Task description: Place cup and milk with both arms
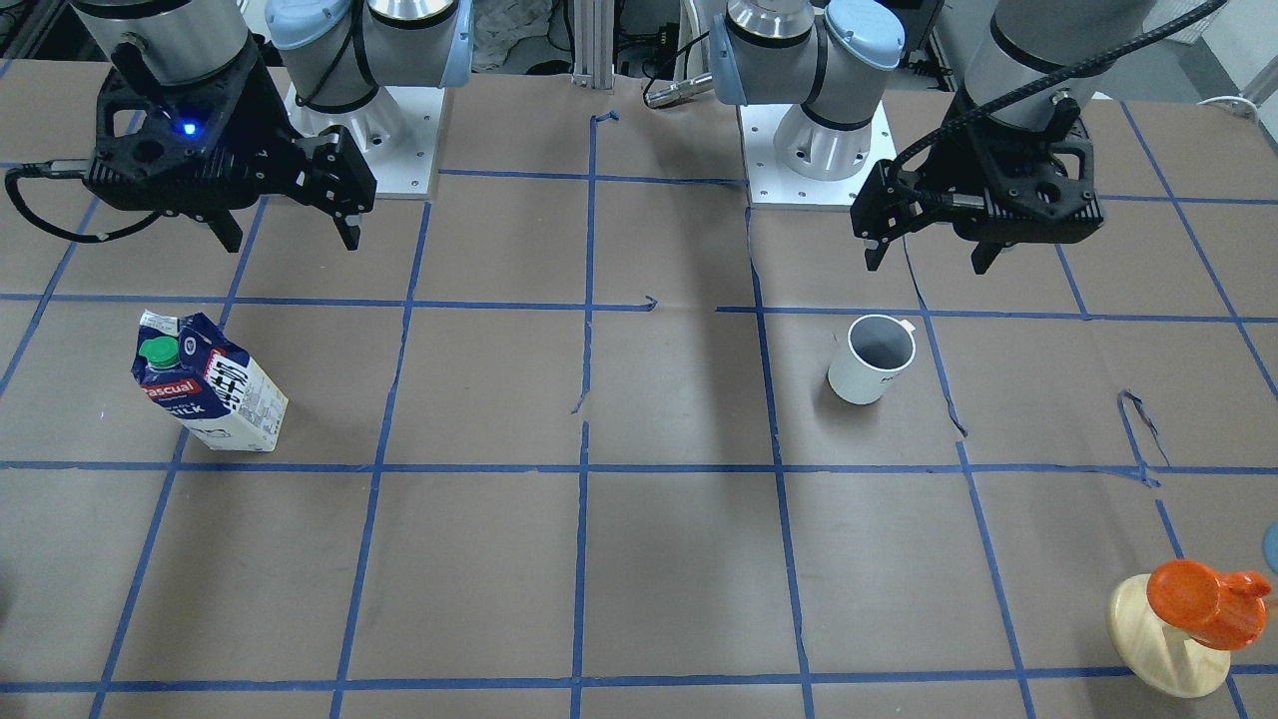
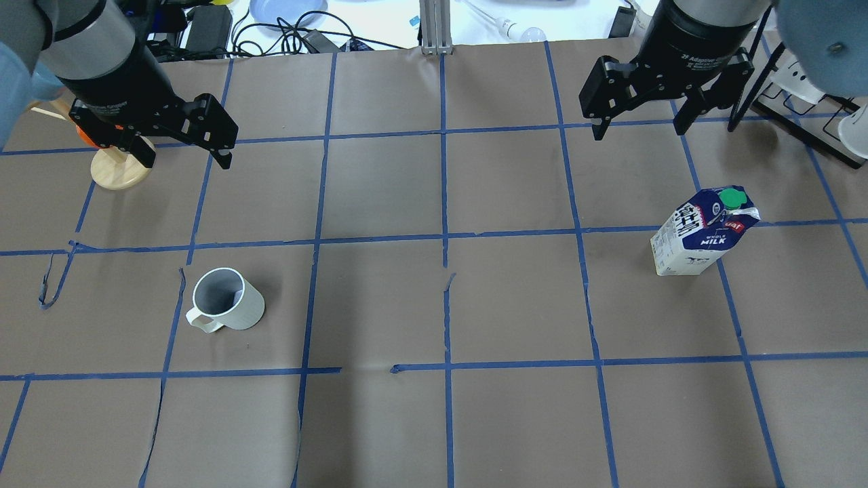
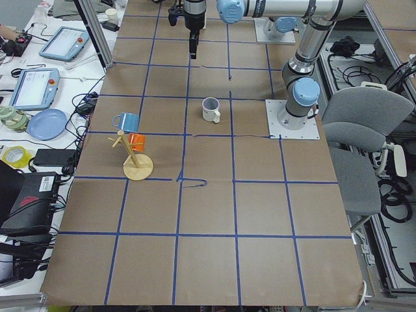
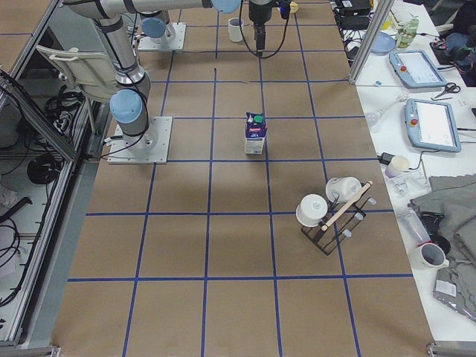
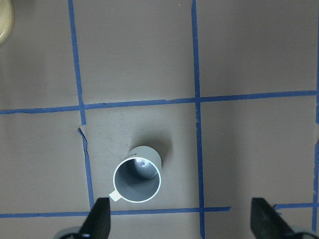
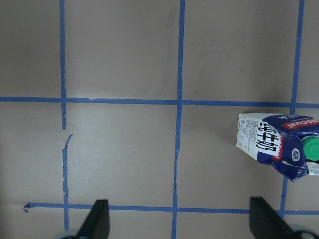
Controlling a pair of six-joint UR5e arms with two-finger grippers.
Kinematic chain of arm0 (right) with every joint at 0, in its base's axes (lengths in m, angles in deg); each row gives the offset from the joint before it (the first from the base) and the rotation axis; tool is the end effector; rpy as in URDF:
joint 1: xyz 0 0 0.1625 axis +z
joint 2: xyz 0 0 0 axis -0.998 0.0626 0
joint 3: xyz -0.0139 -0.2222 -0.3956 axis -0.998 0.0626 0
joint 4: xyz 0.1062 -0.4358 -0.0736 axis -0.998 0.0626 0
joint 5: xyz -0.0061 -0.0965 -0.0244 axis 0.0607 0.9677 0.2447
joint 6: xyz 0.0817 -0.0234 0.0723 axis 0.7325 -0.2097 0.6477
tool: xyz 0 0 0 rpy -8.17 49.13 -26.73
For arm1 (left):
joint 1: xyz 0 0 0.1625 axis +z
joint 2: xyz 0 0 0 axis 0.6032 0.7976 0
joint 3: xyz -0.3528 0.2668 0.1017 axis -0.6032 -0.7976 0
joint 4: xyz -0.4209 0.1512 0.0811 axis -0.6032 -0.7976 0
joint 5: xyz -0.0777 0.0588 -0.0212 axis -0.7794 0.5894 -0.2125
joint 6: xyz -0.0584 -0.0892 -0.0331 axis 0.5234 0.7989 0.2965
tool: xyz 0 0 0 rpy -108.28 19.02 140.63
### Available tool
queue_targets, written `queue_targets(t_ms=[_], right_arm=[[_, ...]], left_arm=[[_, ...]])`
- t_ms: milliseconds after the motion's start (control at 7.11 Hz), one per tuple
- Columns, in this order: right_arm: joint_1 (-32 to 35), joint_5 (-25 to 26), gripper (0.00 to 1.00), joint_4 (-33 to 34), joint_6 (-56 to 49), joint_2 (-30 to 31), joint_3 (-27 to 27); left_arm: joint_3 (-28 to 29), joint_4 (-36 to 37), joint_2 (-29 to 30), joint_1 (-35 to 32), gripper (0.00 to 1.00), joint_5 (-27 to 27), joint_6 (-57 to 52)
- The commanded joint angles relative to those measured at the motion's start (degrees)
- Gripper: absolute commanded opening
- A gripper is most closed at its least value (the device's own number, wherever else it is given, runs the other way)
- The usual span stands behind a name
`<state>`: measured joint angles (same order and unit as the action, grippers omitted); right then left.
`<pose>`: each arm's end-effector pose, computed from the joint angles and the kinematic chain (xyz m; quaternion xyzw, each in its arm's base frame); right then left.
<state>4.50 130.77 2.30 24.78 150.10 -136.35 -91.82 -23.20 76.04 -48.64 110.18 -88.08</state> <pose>0.1441 -0.5388 0.5385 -0.0165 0.9997 -0.0165 0.0100 -0.0888 -0.5365 0.5174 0.0078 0.9997 -0.0087 0.0228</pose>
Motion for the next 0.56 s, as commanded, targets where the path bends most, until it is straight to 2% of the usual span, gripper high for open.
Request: queue_targets(t_ms=[0,422], right_arm=[[-0.03,0.0,1.0,0.01,0.0,0.0,-0.14],[-0.03,0.0,1.0,0.01,-0.09,-0.09,-0.14]], left_arm=[[0.59,0.09,1.09,-0.65,1.0,-3.19,7.32],[0.78,0.44,0.58,-1.01,1.0,-2.96,3.89]])
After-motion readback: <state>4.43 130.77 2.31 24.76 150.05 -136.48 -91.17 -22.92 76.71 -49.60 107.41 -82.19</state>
